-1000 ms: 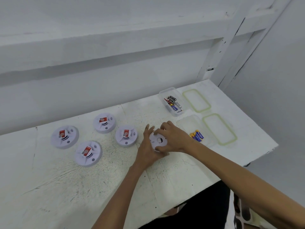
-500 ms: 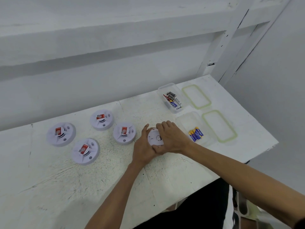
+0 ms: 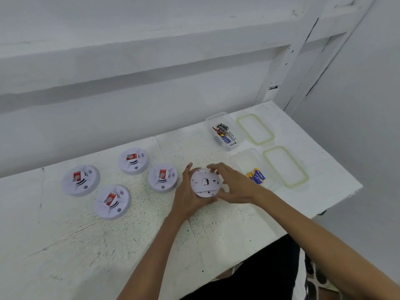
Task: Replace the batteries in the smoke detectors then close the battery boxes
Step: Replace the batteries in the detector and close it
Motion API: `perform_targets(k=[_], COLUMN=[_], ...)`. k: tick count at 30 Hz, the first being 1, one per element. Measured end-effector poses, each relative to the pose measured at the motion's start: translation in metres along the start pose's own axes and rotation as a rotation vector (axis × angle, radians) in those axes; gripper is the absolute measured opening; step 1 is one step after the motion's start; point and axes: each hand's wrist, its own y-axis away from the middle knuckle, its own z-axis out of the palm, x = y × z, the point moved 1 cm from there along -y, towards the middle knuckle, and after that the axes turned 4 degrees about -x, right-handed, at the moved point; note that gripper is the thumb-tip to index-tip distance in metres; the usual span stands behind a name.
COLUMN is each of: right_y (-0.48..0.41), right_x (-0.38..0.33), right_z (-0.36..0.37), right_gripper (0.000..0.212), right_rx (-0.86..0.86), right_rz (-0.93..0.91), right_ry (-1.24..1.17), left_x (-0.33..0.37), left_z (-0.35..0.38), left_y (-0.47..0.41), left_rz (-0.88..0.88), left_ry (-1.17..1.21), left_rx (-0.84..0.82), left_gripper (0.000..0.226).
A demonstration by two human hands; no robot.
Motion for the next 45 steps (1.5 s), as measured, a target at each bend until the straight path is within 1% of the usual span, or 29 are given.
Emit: perform_targets(k=[2,3,6,9,11,13,15,19,23,26,29,35,36,39,40,43,45], right_y=[0.003,0.005,0.005,0.004,0.006,0.009,0.011,0.013,0.011,0.007,0.006,-0.001,-0.001,-0.002,-0.003,-0.008,-0.012], right_x=[0.003,0.005,0.012,0.013,0.012,0.013,0.015,0.016,0.017,0.012,0.006,0.007,0.007,0.004,0.003,0.001,0.000], right_z=[0.003,0.008,0.025,0.036,0.041,0.044,0.045,0.045,0.047,0.049,0.051,0.055,0.056,0.056,0.055,0.050,0.048], right_gripper=[0.073,0.073,0.067,0.054,0.047,0.044,0.042,0.039,0.035,0.039,0.036,0.030,0.028,0.027,0.028,0.031,0.030], right_rx=[-0.036,-0.038,0.057,0.147,0.209,0.270,0.293,0.296,0.343,0.395,0.430,0.411,0.424,0.475,0.499,0.573,0.602], right_rz=[-0.021,-0.023,-0.034,-0.034,-0.040,-0.002,0.050,0.105,0.160,0.198,0.210,0.304,0.317,0.350,0.362,0.416,0.437], right_ry=[0.028,0.060,0.099,0.038,-0.048,-0.129,-0.177,-0.256,-0.319,-0.419,-0.517,-0.762,-0.808,-0.937,-0.991,-1.116,-1.150], left_x=[0.000,0.000,0.001,0.006,0.008,0.010,0.009,0.004,0.003,0.004,0.004,-0.002,-0.001,0.001,0.000,-0.002,-0.001], left_z=[-0.004,-0.005,-0.006,-0.008,-0.010,-0.012,-0.012,-0.011,-0.009,-0.010,-0.011,-0.011,-0.010,-0.010,-0.010,-0.009,-0.008], left_y=[0.001,0.002,0.003,0.004,0.007,0.010,0.011,0.009,0.006,0.004,0.004,0.002,0.003,0.003,0.003,0.003,0.004], left_rz=[0.008,0.010,0.022,0.007,-0.008,-0.008,0.001,0.009,0.031,0.029,0.027,-0.007,-0.021,-0.034,-0.031,-0.012,-0.013], left_ry=[0.012,0.021,0.027,0.036,0.056,0.066,0.033,-0.030,-0.018,0.010,0.028,0.029,0.039,0.055,0.052,-0.004,0.042], left_rx=[0.049,0.066,0.061,0.059,0.078,0.078,0.071,0.075,0.095,0.108,0.123,0.156,0.156,0.178,0.173,0.136,0.111], left_gripper=[0.104,0.101,0.093,0.086,0.081,0.071,0.063,0.061,0.047,0.042,0.044,0.049,0.046,0.023,0.019,0.026,0.027])
